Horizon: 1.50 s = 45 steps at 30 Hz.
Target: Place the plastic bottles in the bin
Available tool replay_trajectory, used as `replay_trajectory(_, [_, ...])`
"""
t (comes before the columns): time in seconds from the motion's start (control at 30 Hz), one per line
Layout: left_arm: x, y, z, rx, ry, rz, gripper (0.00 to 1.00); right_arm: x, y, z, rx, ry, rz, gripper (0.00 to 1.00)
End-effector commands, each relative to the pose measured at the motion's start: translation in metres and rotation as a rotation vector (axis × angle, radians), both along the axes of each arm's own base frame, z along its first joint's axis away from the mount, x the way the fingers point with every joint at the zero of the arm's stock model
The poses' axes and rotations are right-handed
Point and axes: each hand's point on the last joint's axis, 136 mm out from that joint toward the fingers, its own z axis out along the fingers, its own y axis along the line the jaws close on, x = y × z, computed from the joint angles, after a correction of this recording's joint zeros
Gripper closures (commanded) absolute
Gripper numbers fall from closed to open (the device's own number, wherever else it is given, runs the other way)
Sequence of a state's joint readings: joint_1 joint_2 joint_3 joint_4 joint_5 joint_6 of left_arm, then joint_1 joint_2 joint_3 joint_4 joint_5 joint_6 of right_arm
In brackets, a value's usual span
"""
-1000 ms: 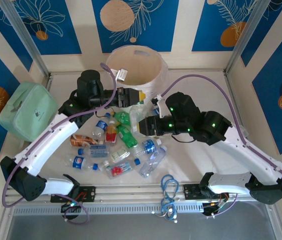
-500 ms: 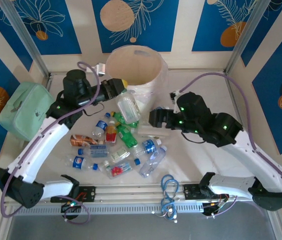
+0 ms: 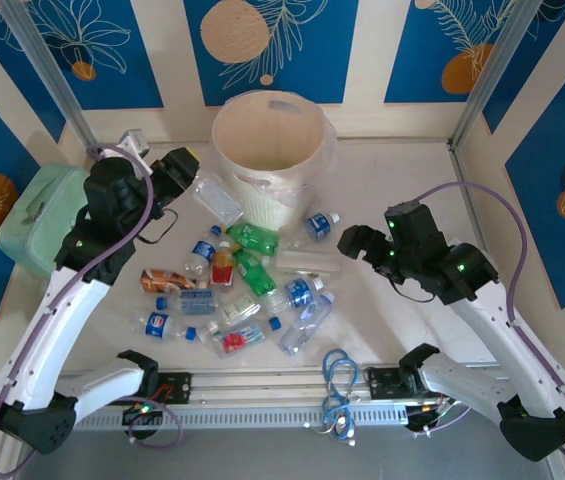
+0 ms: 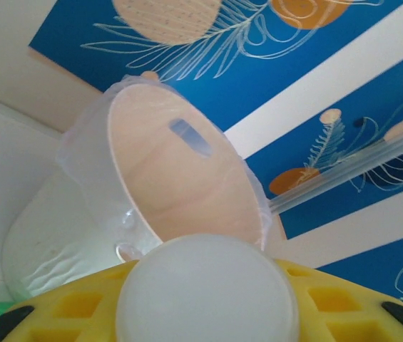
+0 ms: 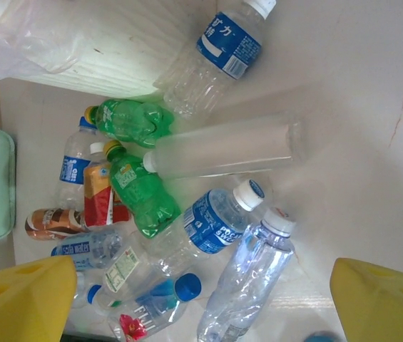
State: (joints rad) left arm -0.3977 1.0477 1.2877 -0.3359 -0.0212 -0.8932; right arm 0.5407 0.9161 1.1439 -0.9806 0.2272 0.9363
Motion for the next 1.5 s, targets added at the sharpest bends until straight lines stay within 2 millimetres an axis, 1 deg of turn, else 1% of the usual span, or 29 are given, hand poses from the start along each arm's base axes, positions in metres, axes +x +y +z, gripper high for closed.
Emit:
replay_trajectory(0.0, [0.004, 0.008, 0.007, -0.036, -0.003, 0.048, 0.59, 0.000, 0.003, 0.004, 0.045, 0.013, 0.004, 0.08])
replay_trajectory(0.13, [-0.001, 0.014, 0.006, -0.049, 0.016, 0.072, 0.62, 0.010, 0.000, 0.007, 0.064, 0.023, -0.015, 0.08])
replay_trajectory(0.27, [-0.014, 0.016, 0.002, -0.082, 0.042, 0.063, 0.64, 0.024, 0.000, 0.015, 0.111, -0.002, -0.005, 0.08])
replay_trajectory(0.4, [-0.033, 0.025, -0.008, -0.131, 0.070, 0.082, 0.65, 0.036, 0.009, 0.015, 0.146, 0.006, 0.053, 0.08])
replay_trajectory(0.5, [-0.043, 0.032, -0.012, -0.158, 0.076, 0.106, 0.66, 0.044, 0.016, 0.016, 0.149, 0.016, 0.107, 0.08])
replay_trajectory(0.57, [-0.047, 0.038, -0.013, -0.168, 0.073, 0.133, 0.66, 0.049, 0.019, 0.018, 0.142, 0.023, 0.132, 0.08])
replay_trajectory(0.63, [-0.044, 0.040, -0.010, -0.168, 0.060, 0.151, 0.66, 0.050, 0.021, 0.019, 0.143, 0.024, 0.149, 0.08])
replay_trajectory(0.7, [-0.036, 0.038, -0.005, -0.159, 0.048, 0.152, 0.66, 0.050, 0.024, 0.017, 0.155, 0.038, 0.161, 0.08])
replay_trajectory(0.8, [-0.013, 0.025, 0.004, -0.121, 0.045, 0.128, 0.66, 0.046, 0.028, 0.014, 0.179, 0.053, 0.173, 0.08])
replay_trajectory(0.97, [0.036, 0.000, 0.025, -0.145, -0.023, 0.098, 0.67, 0.038, 0.022, 0.011, 0.165, 0.066, 0.149, 0.08])
replay_trajectory(1.1, [0.078, -0.019, 0.035, -0.170, -0.046, 0.085, 0.67, 0.032, 0.018, 0.009, 0.160, 0.076, 0.131, 0.08])
replay_trajectory(1.2, [0.107, -0.032, 0.049, -0.185, -0.070, 0.076, 0.68, 0.028, 0.015, 0.005, 0.158, 0.086, 0.110, 0.08])
replay_trajectory(1.27, [0.126, -0.034, 0.060, -0.210, -0.100, 0.087, 0.68, 0.024, 0.013, 0.001, 0.159, 0.094, 0.098, 0.08])
replay_trajectory(1.37, [0.150, -0.037, 0.070, -0.254, -0.113, 0.094, 0.68, 0.021, 0.011, -0.005, 0.159, 0.107, 0.083, 0.08])
replay_trajectory(1.47, [0.173, -0.044, 0.071, -0.262, -0.106, 0.086, 0.67, 0.019, 0.008, -0.008, 0.155, 0.112, 0.065, 0.08])
